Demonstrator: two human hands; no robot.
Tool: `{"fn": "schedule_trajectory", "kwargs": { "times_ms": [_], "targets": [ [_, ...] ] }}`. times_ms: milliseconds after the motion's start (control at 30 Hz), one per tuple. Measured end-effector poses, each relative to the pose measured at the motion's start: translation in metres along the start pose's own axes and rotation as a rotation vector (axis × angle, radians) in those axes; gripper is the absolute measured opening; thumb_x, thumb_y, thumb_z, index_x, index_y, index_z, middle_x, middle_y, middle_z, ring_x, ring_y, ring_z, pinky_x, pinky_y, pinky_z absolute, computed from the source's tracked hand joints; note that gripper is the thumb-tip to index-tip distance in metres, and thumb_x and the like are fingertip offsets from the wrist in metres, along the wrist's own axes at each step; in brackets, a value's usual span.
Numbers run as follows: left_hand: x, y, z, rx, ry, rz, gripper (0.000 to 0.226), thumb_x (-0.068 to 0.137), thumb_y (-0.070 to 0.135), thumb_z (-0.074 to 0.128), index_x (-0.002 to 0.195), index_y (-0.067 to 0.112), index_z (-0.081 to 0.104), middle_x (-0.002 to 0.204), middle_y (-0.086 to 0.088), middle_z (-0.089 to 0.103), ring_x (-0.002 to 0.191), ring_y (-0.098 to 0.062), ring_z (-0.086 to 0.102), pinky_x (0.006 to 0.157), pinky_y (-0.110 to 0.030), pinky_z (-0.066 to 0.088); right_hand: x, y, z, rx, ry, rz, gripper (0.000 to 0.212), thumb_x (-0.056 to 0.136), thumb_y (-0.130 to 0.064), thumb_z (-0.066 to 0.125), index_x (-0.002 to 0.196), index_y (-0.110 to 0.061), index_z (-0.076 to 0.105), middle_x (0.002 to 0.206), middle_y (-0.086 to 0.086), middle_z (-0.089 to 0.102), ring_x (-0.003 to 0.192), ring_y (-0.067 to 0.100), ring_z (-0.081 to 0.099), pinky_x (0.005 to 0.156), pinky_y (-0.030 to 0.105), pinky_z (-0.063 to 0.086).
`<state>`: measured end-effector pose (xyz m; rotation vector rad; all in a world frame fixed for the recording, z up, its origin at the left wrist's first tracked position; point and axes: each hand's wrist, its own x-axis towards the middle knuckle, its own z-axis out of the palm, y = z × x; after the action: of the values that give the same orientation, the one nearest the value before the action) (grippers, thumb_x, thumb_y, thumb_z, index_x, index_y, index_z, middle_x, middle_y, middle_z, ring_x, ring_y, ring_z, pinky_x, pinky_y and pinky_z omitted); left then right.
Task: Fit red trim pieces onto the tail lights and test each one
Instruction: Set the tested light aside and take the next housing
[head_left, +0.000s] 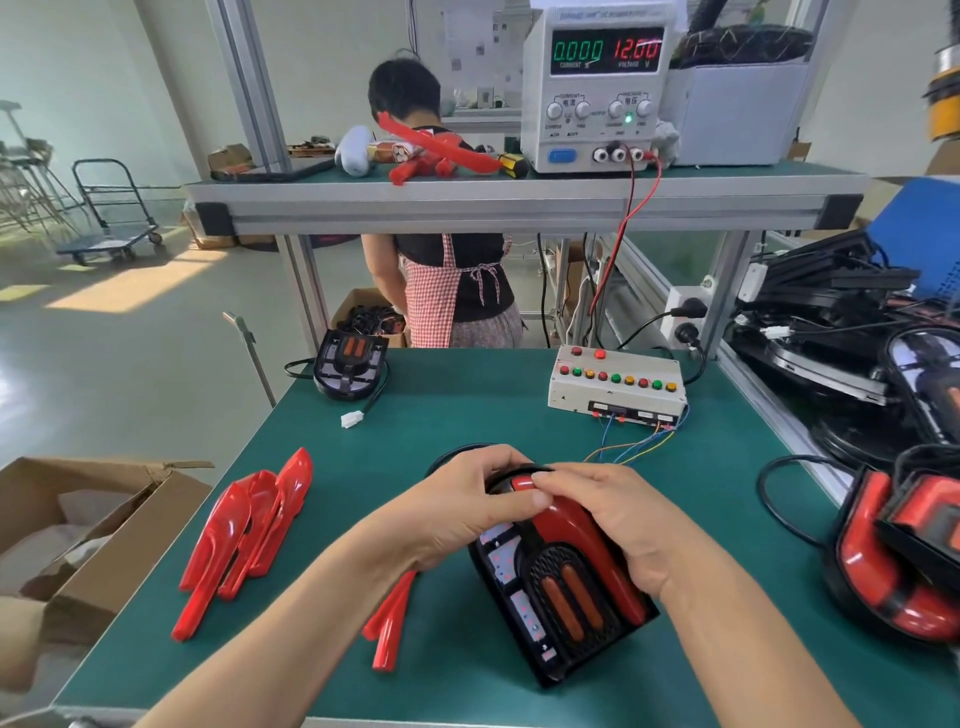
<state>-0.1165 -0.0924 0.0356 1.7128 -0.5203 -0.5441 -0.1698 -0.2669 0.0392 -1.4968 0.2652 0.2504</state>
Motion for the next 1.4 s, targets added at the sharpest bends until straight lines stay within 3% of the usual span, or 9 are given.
{"fn": "schedule_trajectory", "kwargs": {
  "times_ms": [133, 467, 667, 800, 933, 1000, 1133, 1300, 1400],
  "targets": [
    [0.002, 0.003, 0.003, 0.043, -0.007, 0.022, 0.043, 0.079, 0.027, 0.077, 0.113, 0.004, 0.066, 0.112, -0.022, 0.069, 0.093, -0.015, 0.063, 0.100, -0.045, 0.050, -0.004, -0.003, -0.006, 0.072, -0.044, 0.033, 0.017, 0.091, -0.017, 0.072, 0.101, -0.007, 0.081, 0.094, 0.023, 0.075, 0.076, 0.030, 0.069, 0.067, 0.031, 0.059],
    [0.000, 0.002, 0.002, 0.121, -0.006, 0.047, 0.041, 0.080, 0.035, 0.077, 0.112, 0.010, 0.067, 0.112, -0.017, 0.070, 0.094, -0.012, 0.063, 0.098, -0.047, 0.050, -0.001, 0.000, -0.007, 0.137, -0.057, 0.004, 0.021, 0.084, -0.015, 0.076, 0.101, -0.003, 0.080, 0.096, 0.026, 0.075, 0.072, 0.028, 0.070, 0.066, 0.031, 0.061],
    [0.001, 0.000, 0.003, 0.109, 0.027, 0.036, 0.043, 0.083, 0.039, 0.075, 0.112, 0.009, 0.067, 0.114, -0.020, 0.069, 0.098, -0.022, 0.065, 0.102, -0.054, 0.048, 0.004, 0.006, -0.005, 0.121, -0.039, -0.047, 0.033, 0.070, -0.030, 0.082, 0.095, -0.007, 0.082, 0.089, 0.022, 0.076, 0.071, 0.027, 0.072, 0.067, 0.033, 0.060],
    [0.000, -0.004, -0.001, 0.030, -0.034, -0.010, 0.043, 0.091, 0.039, 0.069, 0.118, 0.004, 0.066, 0.120, -0.020, 0.068, 0.117, -0.035, 0.063, 0.108, -0.053, 0.045, 0.004, 0.020, -0.004, -0.105, 0.057, -0.213, 0.039, 0.081, -0.055, 0.072, 0.093, -0.019, 0.082, 0.090, 0.013, 0.079, 0.078, 0.020, 0.072, 0.077, 0.034, 0.057],
    [0.001, -0.009, -0.007, 0.021, -0.009, -0.035, 0.035, 0.089, 0.018, 0.073, 0.119, 0.004, 0.063, 0.121, -0.018, 0.069, 0.116, -0.030, 0.065, 0.109, -0.049, 0.046, -0.002, 0.028, -0.022, -0.150, -0.075, -0.167, 0.059, 0.095, -0.063, 0.055, 0.105, -0.008, 0.075, 0.105, 0.022, 0.075, 0.088, 0.021, 0.069, 0.089, 0.044, 0.056],
    [0.002, -0.012, -0.009, -0.021, 0.023, -0.042, 0.028, 0.094, 0.005, 0.068, 0.121, 0.000, 0.062, 0.123, -0.021, 0.068, 0.115, -0.032, 0.065, 0.110, -0.051, 0.045, -0.007, 0.034, -0.032, -0.329, -0.089, -0.230, 0.045, 0.097, -0.057, 0.060, 0.107, -0.015, 0.074, 0.105, 0.015, 0.075, 0.089, 0.012, 0.066, 0.093, 0.046, 0.053],
    [0.005, -0.016, -0.009, -0.116, 0.069, -0.035, 0.029, 0.095, 0.000, 0.063, 0.123, -0.004, 0.060, 0.126, -0.026, 0.065, 0.108, -0.028, 0.064, 0.110, -0.053, 0.044, -0.012, 0.050, -0.037, -0.341, -0.057, -0.317, 0.010, 0.096, -0.036, 0.068, 0.096, -0.032, 0.076, 0.085, -0.010, 0.074, 0.079, 0.002, 0.064, 0.075, 0.021, 0.050],
    [0.011, -0.019, -0.002, -0.055, 0.079, 0.010, 0.033, 0.089, 0.003, 0.074, 0.120, 0.000, 0.063, 0.119, -0.022, 0.069, 0.104, -0.024, 0.067, 0.107, -0.050, 0.048, -0.009, 0.066, -0.035, -0.282, 0.049, -0.373, 0.012, 0.098, -0.029, 0.068, 0.101, -0.027, 0.079, 0.093, -0.004, 0.079, 0.084, 0.008, 0.072, 0.079, 0.022, 0.054],
    [0.016, -0.016, 0.000, -0.003, 0.065, 0.034, 0.038, 0.084, 0.015, 0.077, 0.117, 0.002, 0.064, 0.116, -0.021, 0.070, 0.100, -0.022, 0.067, 0.104, -0.050, 0.050, -0.009, 0.070, -0.034, -0.243, 0.080, -0.357, 0.019, 0.094, -0.036, 0.068, 0.104, -0.025, 0.080, 0.096, -0.002, 0.080, 0.088, 0.012, 0.074, 0.084, 0.027, 0.056]
  ]
}}
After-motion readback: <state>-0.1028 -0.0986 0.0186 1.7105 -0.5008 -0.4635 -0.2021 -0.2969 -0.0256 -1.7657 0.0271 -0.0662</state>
